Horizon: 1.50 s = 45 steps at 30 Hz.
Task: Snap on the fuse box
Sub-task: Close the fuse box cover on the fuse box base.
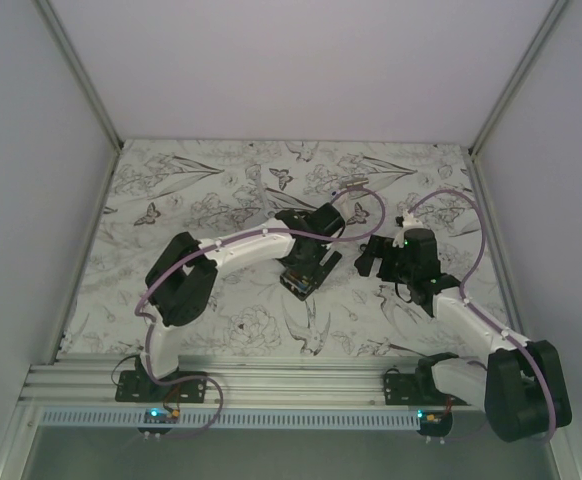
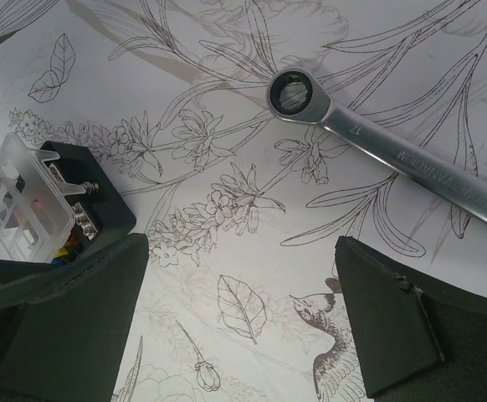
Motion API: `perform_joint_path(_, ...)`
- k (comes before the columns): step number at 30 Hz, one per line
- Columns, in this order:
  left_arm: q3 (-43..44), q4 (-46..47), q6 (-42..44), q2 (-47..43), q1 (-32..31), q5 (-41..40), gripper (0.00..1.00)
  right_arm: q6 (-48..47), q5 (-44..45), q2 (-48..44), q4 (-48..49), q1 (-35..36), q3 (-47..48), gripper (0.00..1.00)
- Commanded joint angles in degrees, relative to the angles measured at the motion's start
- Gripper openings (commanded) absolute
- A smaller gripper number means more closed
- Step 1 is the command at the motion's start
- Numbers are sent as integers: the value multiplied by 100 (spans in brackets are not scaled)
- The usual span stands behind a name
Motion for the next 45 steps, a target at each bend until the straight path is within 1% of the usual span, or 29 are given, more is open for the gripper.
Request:
perform_joint_path(1,-27,-335,-92,63,-34,-94,72,-4,-63,58,240,-51,-25,99)
perform_joint_path(7,-19,-335,-99,143,-34,-155,72,6,-97,65,261,-57,-34,99)
perform_joint_path(26,92,-331,-175,251,-77,-32,80,13,-202,135,308,-52,-31,99)
perform_joint_path(45,45,-347,-152,212,-126,49,90,30,-291,139,328,-55,-33,99)
